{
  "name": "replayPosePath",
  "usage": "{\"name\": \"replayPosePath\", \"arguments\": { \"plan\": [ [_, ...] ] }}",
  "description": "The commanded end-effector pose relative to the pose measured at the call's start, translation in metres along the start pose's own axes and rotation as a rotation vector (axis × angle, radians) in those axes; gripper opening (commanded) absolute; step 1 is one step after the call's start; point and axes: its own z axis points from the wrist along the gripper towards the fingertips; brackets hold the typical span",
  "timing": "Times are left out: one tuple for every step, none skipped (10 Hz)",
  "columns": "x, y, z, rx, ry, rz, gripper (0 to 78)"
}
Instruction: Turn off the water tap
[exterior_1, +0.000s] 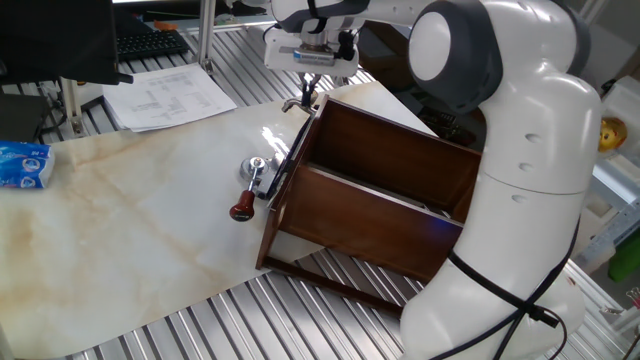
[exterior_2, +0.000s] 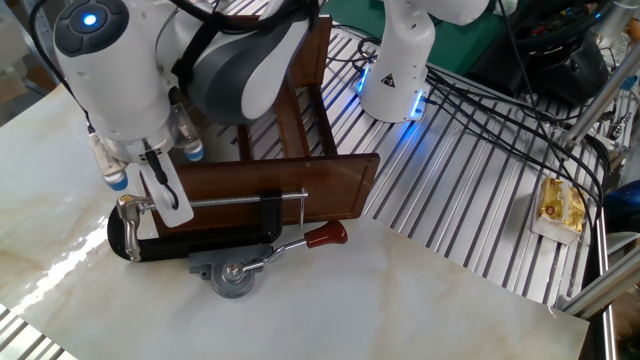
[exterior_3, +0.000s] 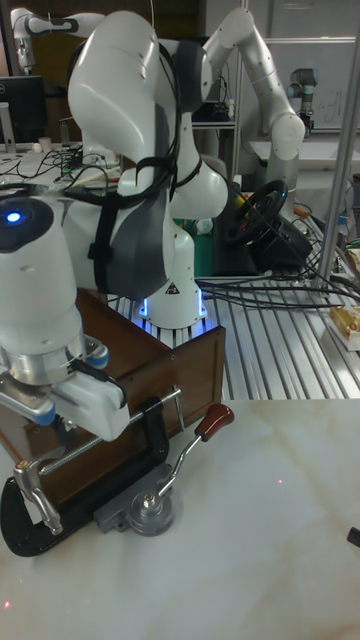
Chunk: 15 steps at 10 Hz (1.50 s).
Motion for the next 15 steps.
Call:
{"name": "replayPosePath", "arguments": {
  "plan": [
    [0.011,-0.001,-0.005,0.007,0.007,0.002,0.0],
    [0.011,-0.001,-0.005,0.007,0.007,0.002,0.0],
    [0.013,-0.002,-0.002,0.017,0.004,-0.008,0.0],
    [0.012,-0.003,0.000,0.021,0.002,-0.011,0.0],
    [0.010,-0.004,0.003,0.027,-0.002,-0.016,0.0],
    [0.010,-0.004,0.005,0.027,-0.001,-0.014,0.0],
    [0.010,-0.004,0.006,0.029,-0.001,-0.012,0.0],
    [0.010,-0.004,0.007,0.030,-0.001,-0.011,0.0],
    [0.010,-0.003,0.008,0.028,-0.001,-0.016,0.0],
    [0.009,-0.003,0.010,0.029,-0.002,-0.015,0.0],
    [0.008,-0.004,0.012,0.030,-0.004,-0.017,0.0],
    [0.008,-0.005,0.012,0.030,-0.004,-0.022,0.0],
    [0.008,-0.005,0.013,0.030,-0.004,-0.023,0.0],
    [0.007,-0.006,0.013,0.034,-0.006,-0.024,0.0],
    [0.007,-0.006,0.013,0.036,-0.007,-0.025,0.0]
  ]
}}
